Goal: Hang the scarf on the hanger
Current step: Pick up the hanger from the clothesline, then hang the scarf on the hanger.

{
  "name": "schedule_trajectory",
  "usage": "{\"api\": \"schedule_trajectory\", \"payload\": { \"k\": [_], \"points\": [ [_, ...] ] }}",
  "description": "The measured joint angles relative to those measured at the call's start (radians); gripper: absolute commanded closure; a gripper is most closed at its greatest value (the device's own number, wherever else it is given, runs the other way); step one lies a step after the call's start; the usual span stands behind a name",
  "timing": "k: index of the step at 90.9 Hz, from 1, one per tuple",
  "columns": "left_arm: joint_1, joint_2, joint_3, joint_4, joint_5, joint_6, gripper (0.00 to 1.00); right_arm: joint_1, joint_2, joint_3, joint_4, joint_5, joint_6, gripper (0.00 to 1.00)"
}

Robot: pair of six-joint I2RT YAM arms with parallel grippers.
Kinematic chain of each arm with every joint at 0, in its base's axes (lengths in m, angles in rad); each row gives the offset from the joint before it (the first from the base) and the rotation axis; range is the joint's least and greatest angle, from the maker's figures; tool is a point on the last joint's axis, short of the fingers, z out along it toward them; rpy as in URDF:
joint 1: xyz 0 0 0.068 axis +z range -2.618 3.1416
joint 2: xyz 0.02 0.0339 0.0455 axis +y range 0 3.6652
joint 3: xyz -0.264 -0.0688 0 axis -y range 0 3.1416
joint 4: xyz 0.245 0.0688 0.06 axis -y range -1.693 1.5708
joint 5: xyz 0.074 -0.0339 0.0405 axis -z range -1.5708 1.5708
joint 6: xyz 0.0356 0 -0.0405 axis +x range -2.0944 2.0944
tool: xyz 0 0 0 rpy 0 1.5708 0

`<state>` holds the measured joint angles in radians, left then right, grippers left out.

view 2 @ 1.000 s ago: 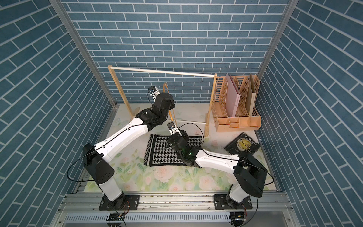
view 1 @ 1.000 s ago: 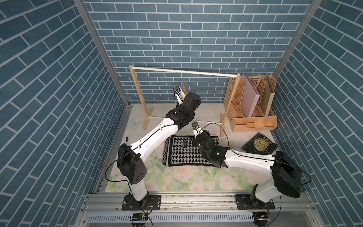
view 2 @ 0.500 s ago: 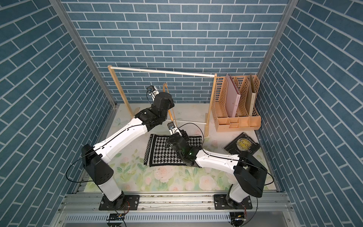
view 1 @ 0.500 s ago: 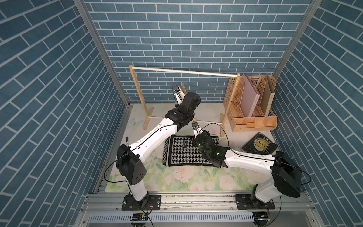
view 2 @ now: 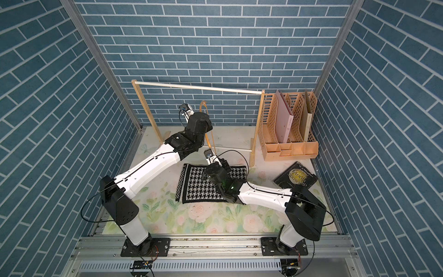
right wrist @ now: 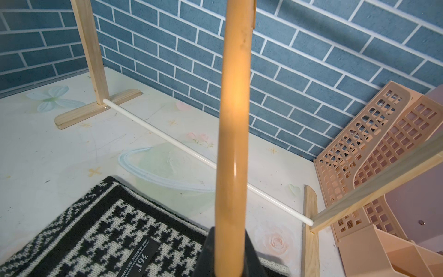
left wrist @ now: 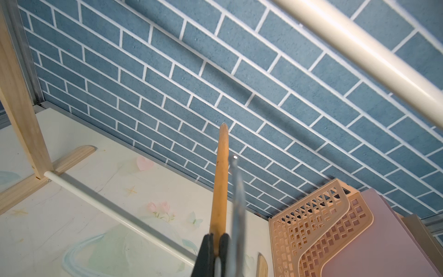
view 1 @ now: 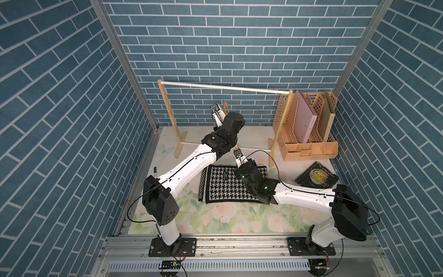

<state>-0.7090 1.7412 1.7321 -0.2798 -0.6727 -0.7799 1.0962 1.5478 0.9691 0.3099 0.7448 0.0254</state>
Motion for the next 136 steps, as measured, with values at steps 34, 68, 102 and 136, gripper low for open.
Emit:
{"api": "schedule_trajectory", "payload": {
  "k": [34, 68, 102, 136],
  "points": [
    [0.0, 0.0, -0.043, 0.041, -0.007, 0.007, 1.0, 0.0, 0.0, 0.0, -0.018, 0.001, 0.006, 0.29],
    [0.002, -0.033, -0.102, 0.042, 0.047, 0.085, 1.0, 0.003, -0.146, -0.053, -0.079, -0.033, 0.052, 0.0],
    [0.003, -0.145, -0.095, -0.19, 0.061, 0.172, 1.0, 0.014, -0.619, -0.369, -0.433, -0.168, 0.32, 0.0],
    [0.004, -0.294, -0.315, -0.283, 0.283, 0.14, 1.0, -0.024, -0.632, -0.429, -0.475, -0.23, 0.45, 0.0]
  ]
}}
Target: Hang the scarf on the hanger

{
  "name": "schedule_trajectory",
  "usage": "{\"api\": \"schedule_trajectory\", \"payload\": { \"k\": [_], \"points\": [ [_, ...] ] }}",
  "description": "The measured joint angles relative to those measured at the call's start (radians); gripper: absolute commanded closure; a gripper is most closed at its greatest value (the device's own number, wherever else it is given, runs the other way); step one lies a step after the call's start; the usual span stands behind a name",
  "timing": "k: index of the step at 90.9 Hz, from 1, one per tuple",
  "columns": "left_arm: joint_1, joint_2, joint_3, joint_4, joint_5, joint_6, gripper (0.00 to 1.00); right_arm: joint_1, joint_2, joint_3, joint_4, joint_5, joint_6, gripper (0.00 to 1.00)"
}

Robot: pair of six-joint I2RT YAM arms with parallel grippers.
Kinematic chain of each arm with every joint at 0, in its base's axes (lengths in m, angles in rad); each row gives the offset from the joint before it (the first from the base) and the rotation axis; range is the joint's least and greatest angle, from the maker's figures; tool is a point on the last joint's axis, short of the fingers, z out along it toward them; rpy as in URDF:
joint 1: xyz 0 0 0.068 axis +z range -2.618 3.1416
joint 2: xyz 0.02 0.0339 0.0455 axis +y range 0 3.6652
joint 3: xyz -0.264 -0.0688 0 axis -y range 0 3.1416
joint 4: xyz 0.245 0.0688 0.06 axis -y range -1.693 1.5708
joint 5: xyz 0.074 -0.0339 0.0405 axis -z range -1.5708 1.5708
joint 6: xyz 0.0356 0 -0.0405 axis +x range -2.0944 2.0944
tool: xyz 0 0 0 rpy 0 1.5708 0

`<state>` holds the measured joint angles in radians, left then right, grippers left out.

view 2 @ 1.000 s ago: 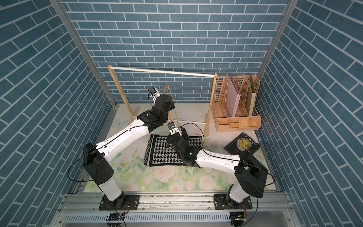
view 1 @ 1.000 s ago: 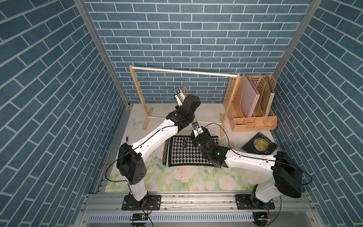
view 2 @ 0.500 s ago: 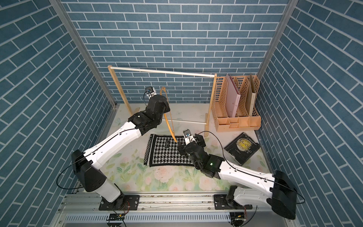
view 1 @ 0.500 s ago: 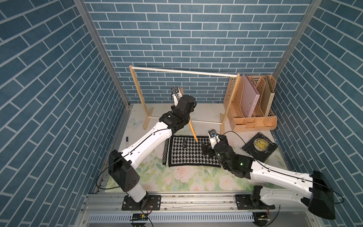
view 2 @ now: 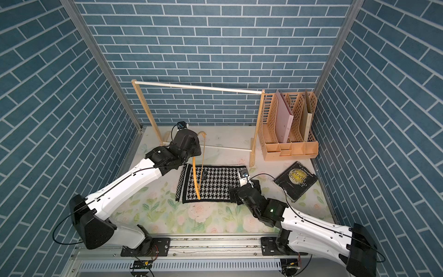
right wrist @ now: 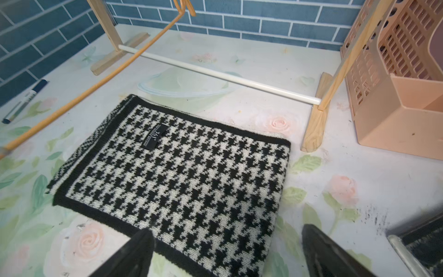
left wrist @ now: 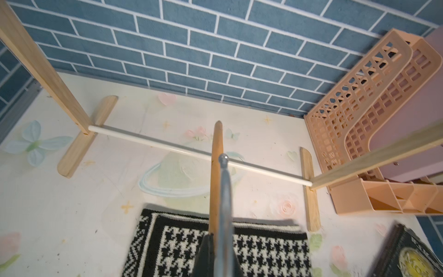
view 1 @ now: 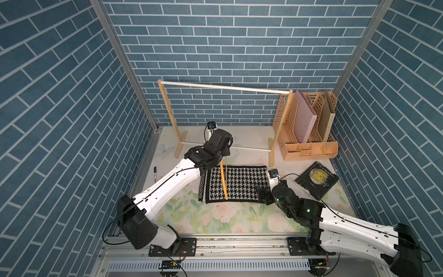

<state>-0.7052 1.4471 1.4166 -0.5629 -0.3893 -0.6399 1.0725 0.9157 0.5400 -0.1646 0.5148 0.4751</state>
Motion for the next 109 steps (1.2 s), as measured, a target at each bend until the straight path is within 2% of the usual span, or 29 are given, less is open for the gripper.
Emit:
{"api": "schedule_trajectory", "payload": {
  "k": [16, 32, 51, 68, 81, 109],
  "points": [
    [0.0, -0.035, -0.026, 0.014, 0.074, -0.023, 1.0, -0.067, 0.008, -0.021, 0.023, -0.035, 0.0, 0.0],
    [-0.004, -0.068, -0.132, 0.068, 0.088, -0.053, 1.0, -0.134, -0.053, -0.064, 0.034, -0.056, 0.0, 0.0],
    [-0.037, -0.069, -0.231, 0.135, 0.033, -0.084, 1.0, -0.183, -0.083, -0.116, 0.056, -0.058, 0.027, 0.0],
    [-0.122, -0.079, -0.334, 0.242, -0.057, -0.12, 1.0, -0.21, -0.074, -0.167, 0.087, -0.046, 0.07, 0.0],
    [-0.171, -0.125, -0.444, 0.328, -0.099, -0.146, 1.0, -0.231, -0.037, -0.208, 0.15, -0.037, 0.092, 0.0],
    [-0.2, -0.177, -0.649, 0.512, -0.11, -0.183, 1.0, -0.261, 0.151, -0.257, 0.29, -0.048, 0.133, 0.0]
  ]
}}
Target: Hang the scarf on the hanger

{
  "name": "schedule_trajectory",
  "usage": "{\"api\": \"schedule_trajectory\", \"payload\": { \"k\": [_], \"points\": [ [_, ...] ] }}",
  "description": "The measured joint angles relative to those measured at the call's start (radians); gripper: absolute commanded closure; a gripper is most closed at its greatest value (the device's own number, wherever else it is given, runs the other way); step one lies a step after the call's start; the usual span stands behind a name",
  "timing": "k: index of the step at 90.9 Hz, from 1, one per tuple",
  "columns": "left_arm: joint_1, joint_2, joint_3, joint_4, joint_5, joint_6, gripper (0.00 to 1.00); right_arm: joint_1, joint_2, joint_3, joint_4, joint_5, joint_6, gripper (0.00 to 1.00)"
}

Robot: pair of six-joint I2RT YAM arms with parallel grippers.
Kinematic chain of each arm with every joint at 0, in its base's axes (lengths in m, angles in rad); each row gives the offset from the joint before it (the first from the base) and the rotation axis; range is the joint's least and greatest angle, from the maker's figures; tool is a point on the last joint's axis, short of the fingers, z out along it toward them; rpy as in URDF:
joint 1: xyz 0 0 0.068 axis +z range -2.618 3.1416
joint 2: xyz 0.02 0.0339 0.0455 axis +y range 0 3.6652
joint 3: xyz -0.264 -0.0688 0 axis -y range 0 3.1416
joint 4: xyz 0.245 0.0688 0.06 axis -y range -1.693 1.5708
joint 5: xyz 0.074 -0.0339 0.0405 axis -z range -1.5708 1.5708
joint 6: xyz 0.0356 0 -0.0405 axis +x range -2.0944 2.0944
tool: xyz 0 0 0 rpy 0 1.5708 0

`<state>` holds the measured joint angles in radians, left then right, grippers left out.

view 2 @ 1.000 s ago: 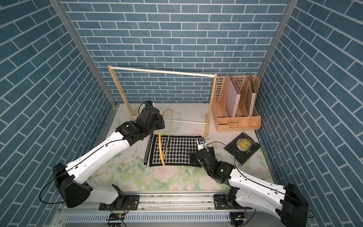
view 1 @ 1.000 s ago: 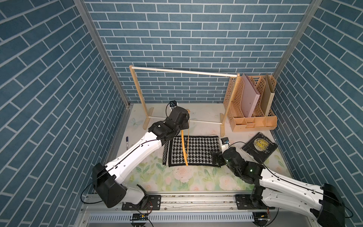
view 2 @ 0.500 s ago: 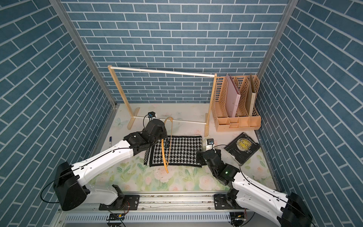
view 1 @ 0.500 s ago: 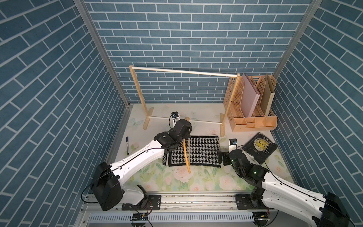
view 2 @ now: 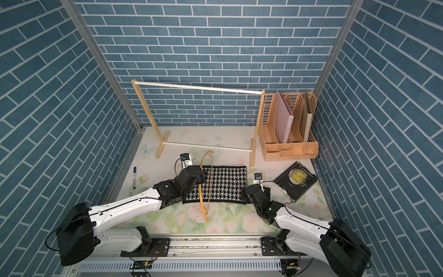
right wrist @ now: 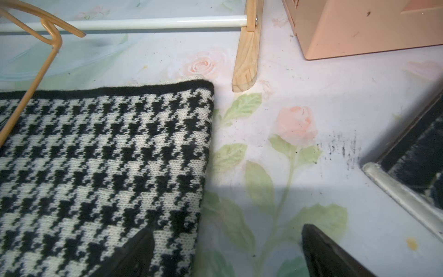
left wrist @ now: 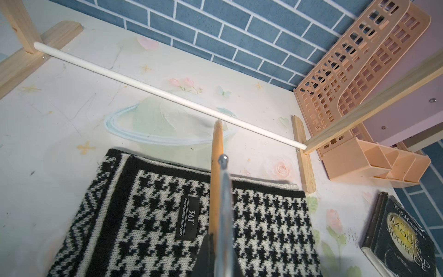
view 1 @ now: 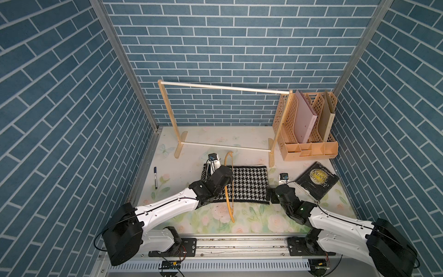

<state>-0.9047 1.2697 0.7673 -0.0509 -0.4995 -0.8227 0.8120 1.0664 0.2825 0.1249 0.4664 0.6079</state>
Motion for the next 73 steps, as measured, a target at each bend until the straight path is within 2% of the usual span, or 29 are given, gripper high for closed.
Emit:
{"api": "schedule_trajectory", "payload": {
  "k": [37, 73],
  "points": [
    [-0.03, 0.0, -0.037, 0.116, 0.01, -0.008, 1.0, -0.021, 0.151, 0.0, 0.121, -0.035, 0.017, 0.0],
    [-0.041, 0.08, -0.034, 0.124, 0.0, -0.019, 1.0, -0.028, 0.179, 0.0, 0.153, -0.071, 0.018, 0.01]
  ]
}}
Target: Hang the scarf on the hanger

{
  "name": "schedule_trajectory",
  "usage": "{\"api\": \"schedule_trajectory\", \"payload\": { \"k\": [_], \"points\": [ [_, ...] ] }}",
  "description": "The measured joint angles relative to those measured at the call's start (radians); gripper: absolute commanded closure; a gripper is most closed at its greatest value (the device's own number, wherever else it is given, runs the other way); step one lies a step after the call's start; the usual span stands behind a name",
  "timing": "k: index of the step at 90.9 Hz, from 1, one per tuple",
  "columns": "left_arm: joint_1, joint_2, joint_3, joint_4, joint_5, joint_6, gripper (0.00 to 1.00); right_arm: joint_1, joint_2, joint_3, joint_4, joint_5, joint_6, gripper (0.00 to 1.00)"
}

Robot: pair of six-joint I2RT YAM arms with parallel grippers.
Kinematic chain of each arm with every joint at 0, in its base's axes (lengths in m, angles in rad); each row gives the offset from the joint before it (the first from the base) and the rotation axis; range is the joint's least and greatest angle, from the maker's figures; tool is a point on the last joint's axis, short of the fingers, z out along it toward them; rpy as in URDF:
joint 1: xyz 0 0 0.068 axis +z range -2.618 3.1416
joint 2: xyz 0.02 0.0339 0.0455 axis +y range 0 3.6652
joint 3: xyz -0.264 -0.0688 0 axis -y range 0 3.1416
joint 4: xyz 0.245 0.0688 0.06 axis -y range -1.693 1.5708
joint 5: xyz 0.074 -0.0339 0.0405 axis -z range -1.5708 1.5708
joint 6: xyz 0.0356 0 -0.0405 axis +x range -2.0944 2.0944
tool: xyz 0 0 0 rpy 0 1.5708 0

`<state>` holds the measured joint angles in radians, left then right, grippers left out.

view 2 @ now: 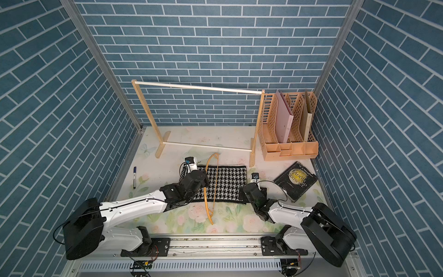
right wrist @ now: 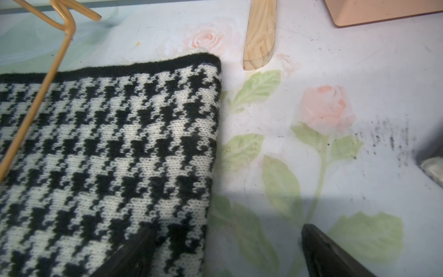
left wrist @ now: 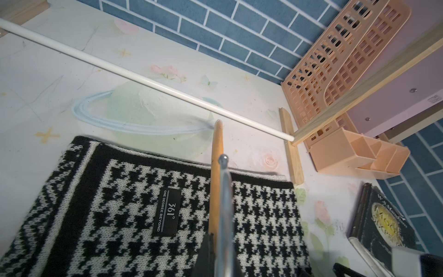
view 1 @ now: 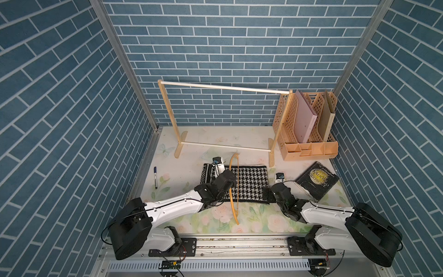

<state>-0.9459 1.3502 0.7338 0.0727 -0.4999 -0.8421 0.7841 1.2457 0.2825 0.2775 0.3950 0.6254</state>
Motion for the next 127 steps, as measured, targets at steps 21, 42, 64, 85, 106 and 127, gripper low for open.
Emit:
{"api": "schedule_trajectory", "payload": {
  "k": [21, 42, 64, 85, 106, 127],
  "points": [
    [-0.003, 0.043, 0.037, -0.015, -0.026, -0.004, 1.0, -0.002, -0.002, 0.0, 0.0, -0.051, 0.019, 0.02],
    [-0.013, 0.054, 0.071, -0.079, -0.063, -0.008, 1.0, -0.002, -0.037, -0.047, 0.058, -0.119, 0.088, 0.03],
    [-0.021, 0.061, 0.081, -0.114, -0.092, -0.012, 1.0, -0.005, -0.038, -0.05, 0.09, -0.171, 0.136, 0.07],
    [-0.032, 0.08, 0.095, -0.12, -0.113, -0.012, 1.0, -0.006, 0.009, -0.05, 0.164, -0.217, 0.154, 0.2],
    [-0.034, 0.09, 0.097, -0.12, -0.127, -0.011, 1.0, -0.01, 0.089, -0.053, 0.265, -0.284, 0.192, 0.73],
    [-0.034, 0.098, 0.097, -0.113, -0.137, -0.011, 1.0, -0.011, 0.106, -0.02, 0.252, -0.341, 0.146, 1.0]
  ]
}}
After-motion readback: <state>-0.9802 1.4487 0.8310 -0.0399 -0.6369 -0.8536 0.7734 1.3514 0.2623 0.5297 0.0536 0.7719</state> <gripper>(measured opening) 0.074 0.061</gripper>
